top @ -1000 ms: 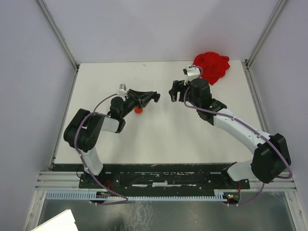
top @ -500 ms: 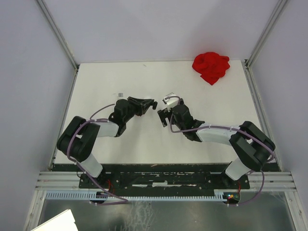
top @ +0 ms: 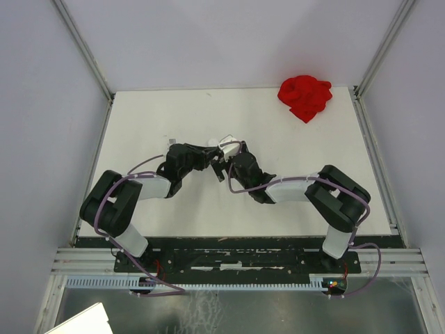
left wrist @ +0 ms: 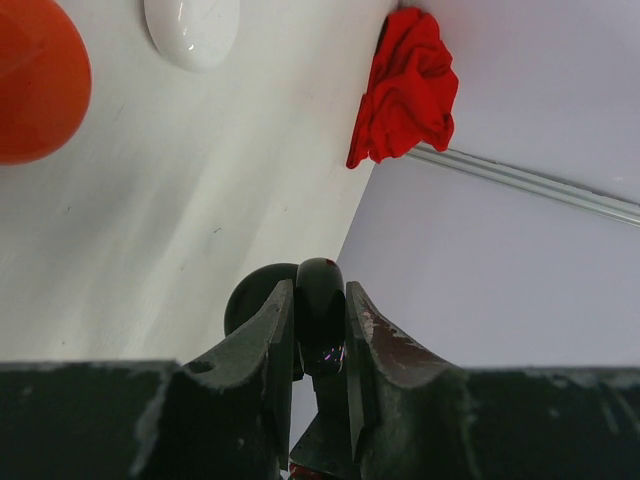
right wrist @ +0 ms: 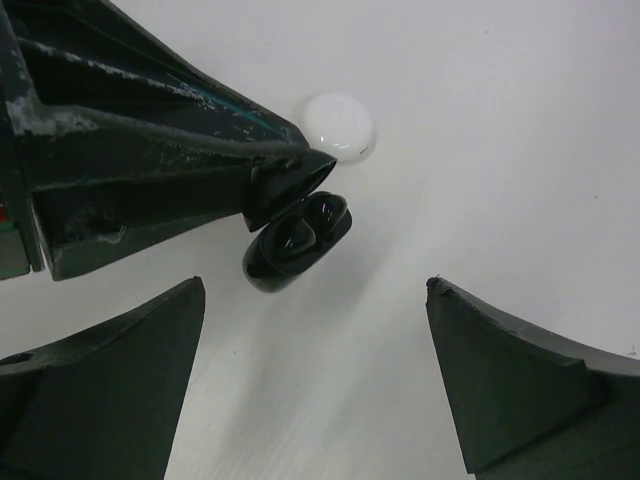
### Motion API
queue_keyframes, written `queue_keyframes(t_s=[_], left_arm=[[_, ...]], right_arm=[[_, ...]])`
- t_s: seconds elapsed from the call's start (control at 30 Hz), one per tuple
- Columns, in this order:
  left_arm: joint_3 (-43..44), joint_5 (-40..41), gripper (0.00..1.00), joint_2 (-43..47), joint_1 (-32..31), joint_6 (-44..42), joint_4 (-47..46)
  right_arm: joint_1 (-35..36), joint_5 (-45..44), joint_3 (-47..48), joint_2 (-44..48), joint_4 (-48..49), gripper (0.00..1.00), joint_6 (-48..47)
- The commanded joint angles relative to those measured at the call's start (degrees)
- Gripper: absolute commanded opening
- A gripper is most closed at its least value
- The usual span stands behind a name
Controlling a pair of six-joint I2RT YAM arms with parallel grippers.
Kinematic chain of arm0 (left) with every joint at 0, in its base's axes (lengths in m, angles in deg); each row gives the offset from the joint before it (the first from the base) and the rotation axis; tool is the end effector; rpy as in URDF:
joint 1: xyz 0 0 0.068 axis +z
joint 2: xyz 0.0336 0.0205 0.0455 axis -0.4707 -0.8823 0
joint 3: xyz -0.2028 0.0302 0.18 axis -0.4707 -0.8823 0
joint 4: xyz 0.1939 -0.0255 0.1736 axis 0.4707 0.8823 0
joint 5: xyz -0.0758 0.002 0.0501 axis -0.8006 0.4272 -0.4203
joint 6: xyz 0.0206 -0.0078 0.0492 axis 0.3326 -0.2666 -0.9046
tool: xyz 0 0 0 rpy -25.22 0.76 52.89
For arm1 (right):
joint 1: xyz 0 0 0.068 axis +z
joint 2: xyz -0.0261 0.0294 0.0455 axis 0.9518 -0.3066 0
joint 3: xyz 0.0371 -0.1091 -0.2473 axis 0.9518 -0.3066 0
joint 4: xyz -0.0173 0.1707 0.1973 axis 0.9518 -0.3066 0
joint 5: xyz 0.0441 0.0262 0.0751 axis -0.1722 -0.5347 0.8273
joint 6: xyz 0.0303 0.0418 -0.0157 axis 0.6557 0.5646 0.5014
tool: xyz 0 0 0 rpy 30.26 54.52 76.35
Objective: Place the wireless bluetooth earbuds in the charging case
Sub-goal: Close the charging case.
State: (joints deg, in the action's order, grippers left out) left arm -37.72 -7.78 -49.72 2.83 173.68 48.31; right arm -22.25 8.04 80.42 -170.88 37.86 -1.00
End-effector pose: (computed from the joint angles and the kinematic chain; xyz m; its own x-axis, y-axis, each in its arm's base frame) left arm 0.2852 -0.1368 0.1630 -0.4652 -0.8840 0.0455 -0.3353 0.1284 -0.9333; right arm 0.2473 0.2758 0.1795 -0.2195 -0.2161 -0.9514 -0.5212 0.8503 -0.0730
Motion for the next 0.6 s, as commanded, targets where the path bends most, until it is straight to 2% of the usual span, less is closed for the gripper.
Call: queue_keyframes(t_s=[0.0,0.33,0.57], left_arm=[[2.33,0.23,0.03,0.60,-0.40,1.53,-1.02],[2.29,-0.93,0.03,0.51,-0.32,1.35,-2.50],[2.31,-1.29,0.03,0.43,-0.35,0.94,-3.12]], right_arm=[[0.29,-2.56,4.42,-2.23,3.47,1.00,0.12],[0.30,-9.34,8.21,-5.84,2.37,1.00,-1.78],[0.29,-14.44,7.09,-5.05,1.96,1.00,-7.26]])
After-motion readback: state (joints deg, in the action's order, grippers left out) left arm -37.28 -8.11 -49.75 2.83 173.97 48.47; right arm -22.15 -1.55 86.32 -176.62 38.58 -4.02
